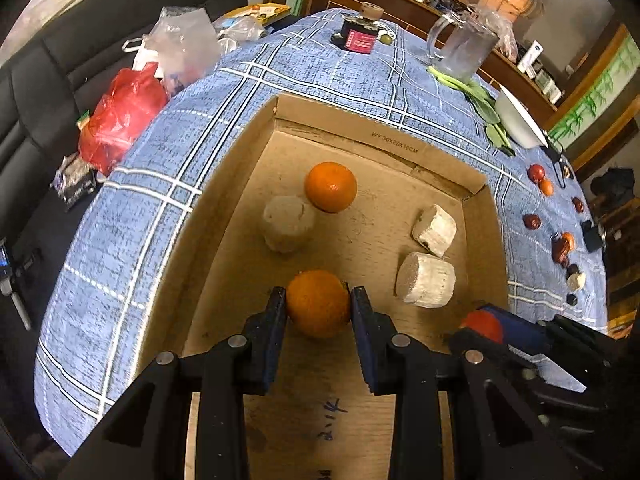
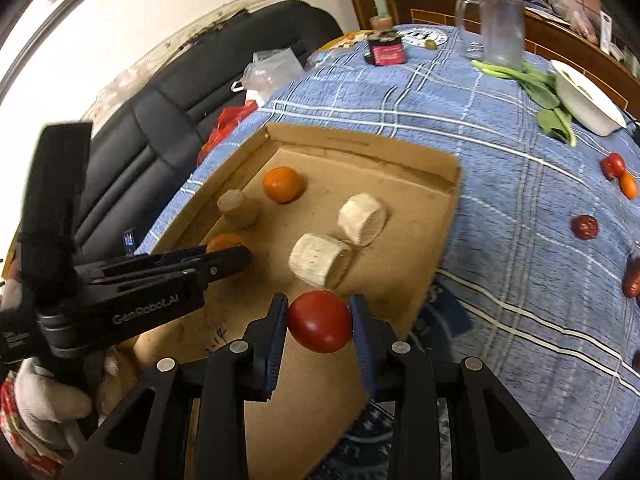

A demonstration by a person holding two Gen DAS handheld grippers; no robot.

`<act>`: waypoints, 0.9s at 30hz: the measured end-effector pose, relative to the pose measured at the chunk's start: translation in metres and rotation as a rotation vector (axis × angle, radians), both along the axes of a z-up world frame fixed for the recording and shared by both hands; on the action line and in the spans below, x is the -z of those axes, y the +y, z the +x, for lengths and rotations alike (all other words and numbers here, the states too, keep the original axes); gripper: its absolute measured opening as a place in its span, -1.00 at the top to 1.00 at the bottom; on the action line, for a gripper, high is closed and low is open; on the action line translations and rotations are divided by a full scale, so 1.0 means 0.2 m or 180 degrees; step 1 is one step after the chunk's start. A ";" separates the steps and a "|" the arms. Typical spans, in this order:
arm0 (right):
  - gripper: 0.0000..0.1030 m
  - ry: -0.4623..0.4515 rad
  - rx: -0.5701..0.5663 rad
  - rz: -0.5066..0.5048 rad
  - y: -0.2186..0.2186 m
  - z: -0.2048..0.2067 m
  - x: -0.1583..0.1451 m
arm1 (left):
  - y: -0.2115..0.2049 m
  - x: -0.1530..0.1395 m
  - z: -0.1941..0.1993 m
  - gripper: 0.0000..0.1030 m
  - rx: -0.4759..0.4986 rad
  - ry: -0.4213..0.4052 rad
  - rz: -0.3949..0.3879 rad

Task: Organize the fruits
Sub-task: 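Carry the tomato and tangerine into the cardboard box and open both grippers, then withdraw both grippers from the box back over the table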

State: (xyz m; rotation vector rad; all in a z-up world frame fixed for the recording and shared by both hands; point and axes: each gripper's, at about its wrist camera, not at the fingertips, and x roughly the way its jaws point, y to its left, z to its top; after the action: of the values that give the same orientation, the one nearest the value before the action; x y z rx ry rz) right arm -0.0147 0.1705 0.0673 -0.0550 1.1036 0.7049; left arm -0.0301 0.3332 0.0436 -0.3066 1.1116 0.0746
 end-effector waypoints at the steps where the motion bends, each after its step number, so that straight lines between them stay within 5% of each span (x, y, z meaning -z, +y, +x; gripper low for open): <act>1: 0.32 0.0005 -0.0008 -0.0023 0.02 0.00 0.02 | -0.01 0.00 0.00 0.39 0.0023 0.0002 0.0019; 21: 0.30 -0.0104 -0.0081 -0.0225 0.09 -0.04 0.09 | 0.06 -0.08 -0.03 0.36 -0.0146 -0.0018 -0.0188; 27: 0.00 -0.0250 -0.0021 -0.0111 0.02 -0.07 -0.02 | 0.05 -0.21 -0.05 0.12 -0.0247 -0.0215 -0.0190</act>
State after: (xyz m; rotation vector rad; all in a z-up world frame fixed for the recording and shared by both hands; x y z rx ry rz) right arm -0.0291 0.1746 0.0717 -0.1153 1.0409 0.6840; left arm -0.0399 0.3423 0.0861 -0.4030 1.0361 0.0991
